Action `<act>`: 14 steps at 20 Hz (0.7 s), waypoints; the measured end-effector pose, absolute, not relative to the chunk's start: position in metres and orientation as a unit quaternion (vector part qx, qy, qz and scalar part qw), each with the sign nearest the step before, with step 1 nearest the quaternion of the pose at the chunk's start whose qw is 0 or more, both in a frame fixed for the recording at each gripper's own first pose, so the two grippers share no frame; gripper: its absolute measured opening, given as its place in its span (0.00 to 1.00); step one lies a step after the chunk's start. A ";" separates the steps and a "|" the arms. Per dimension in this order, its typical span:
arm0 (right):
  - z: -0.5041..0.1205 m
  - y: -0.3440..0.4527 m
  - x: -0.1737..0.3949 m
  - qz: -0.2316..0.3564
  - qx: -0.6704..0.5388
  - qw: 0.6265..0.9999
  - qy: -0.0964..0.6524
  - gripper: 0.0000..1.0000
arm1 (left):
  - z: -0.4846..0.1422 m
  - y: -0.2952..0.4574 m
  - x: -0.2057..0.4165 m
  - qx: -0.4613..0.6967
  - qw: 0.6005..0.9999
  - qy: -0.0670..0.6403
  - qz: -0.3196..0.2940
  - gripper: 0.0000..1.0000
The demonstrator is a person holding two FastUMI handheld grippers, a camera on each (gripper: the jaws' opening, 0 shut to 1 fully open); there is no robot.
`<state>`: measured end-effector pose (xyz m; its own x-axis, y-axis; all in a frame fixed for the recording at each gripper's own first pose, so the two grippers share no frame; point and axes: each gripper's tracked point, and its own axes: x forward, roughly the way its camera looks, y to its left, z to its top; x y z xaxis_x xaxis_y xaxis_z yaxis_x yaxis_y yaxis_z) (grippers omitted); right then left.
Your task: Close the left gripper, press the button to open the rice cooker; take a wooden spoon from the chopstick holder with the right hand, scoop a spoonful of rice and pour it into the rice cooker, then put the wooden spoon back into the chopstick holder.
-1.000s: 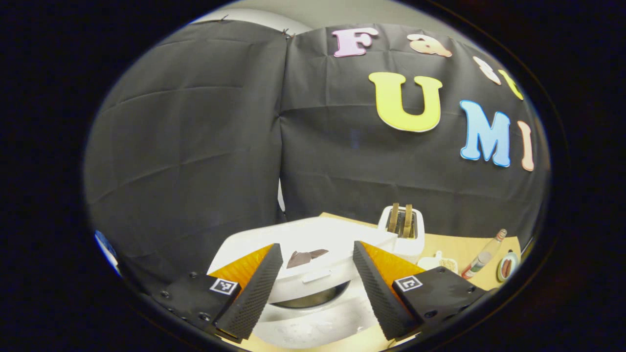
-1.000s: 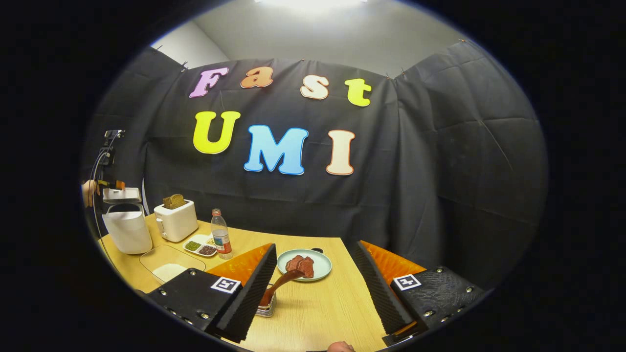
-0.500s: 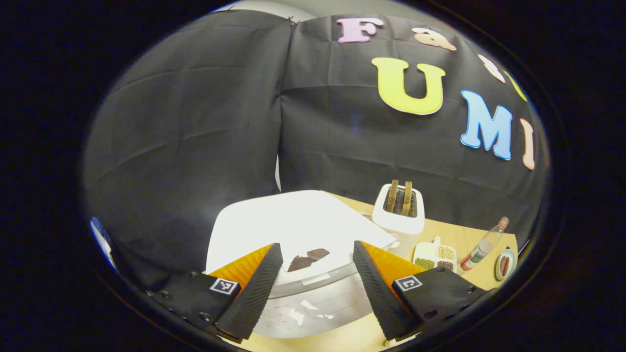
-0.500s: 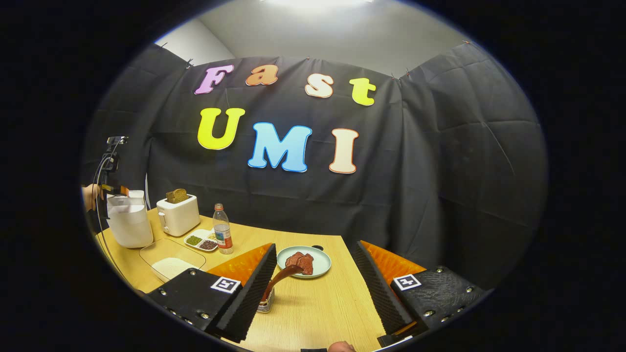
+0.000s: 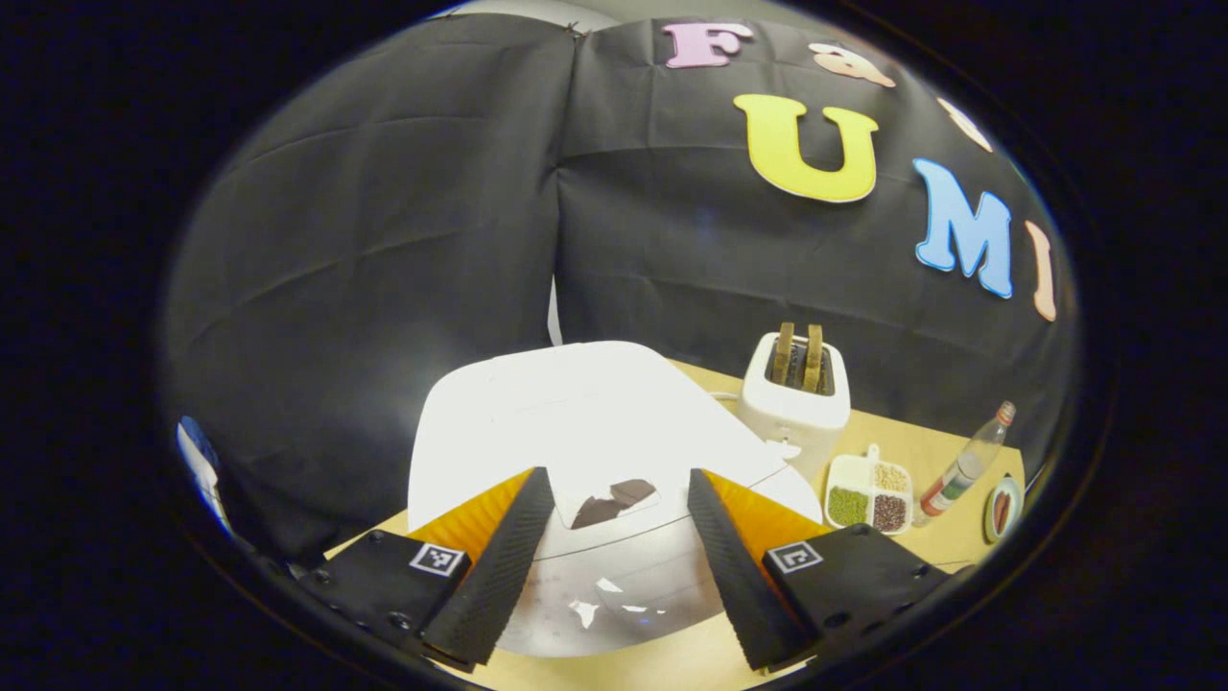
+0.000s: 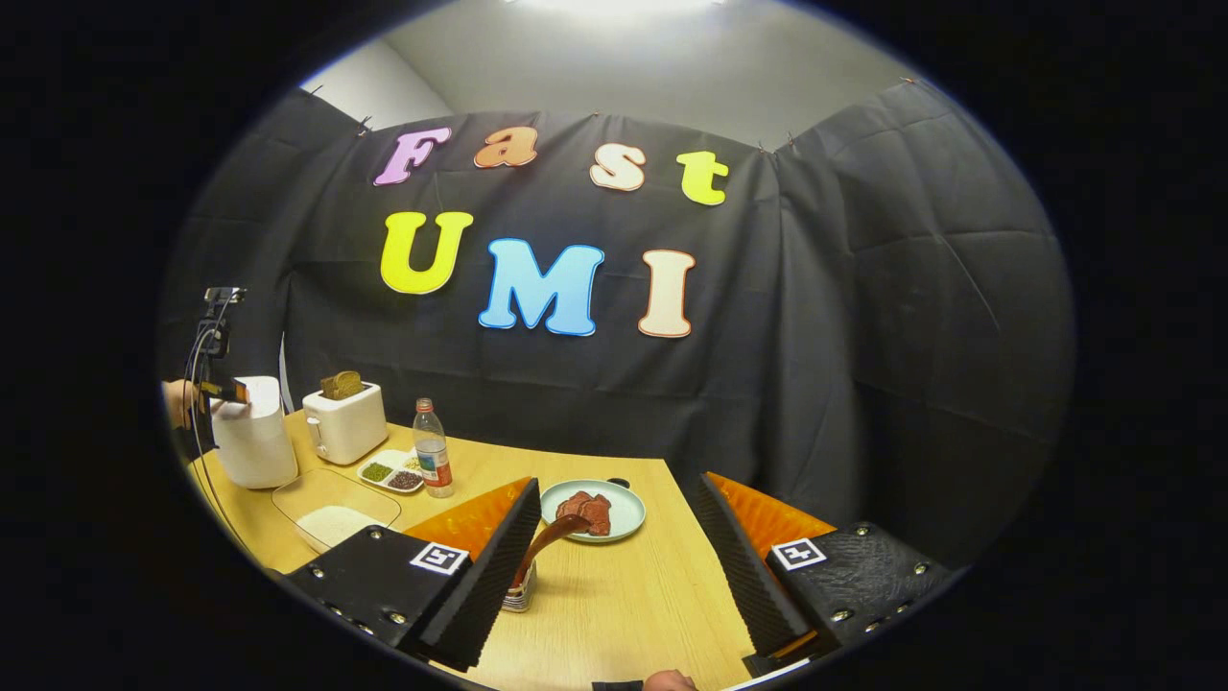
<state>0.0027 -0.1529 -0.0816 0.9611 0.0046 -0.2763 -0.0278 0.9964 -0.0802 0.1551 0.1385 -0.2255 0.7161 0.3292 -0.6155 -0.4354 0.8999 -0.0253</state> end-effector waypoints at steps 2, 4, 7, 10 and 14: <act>-0.078 -0.144 0.004 0.012 -0.037 0.990 0.137 0.99 | -0.222 0.138 0.156 -0.068 0.927 0.311 0.199 0.99; -0.067 -0.132 0.006 0.020 -0.040 0.991 0.126 0.99 | -0.219 0.136 0.156 -0.058 0.932 0.307 0.187 0.98; -0.045 -0.104 0.012 0.039 -0.037 0.993 0.102 0.99 | -0.195 0.137 0.152 -0.074 0.944 0.270 0.177 0.96; -0.032 -0.075 0.018 0.061 -0.029 0.994 0.081 0.99 | -0.154 0.133 0.140 -0.064 0.965 0.200 0.155 0.98; -0.022 -0.040 0.026 0.077 -0.013 0.995 0.065 0.99 | -0.096 0.121 0.108 -0.042 0.983 0.130 0.125 0.96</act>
<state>0.0258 -0.0396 -0.0216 0.9799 0.1506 -0.1306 -0.1539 0.9880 -0.0158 0.1082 0.1206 -0.0959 0.9347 0.2356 -0.2661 -0.2576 0.9649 -0.0506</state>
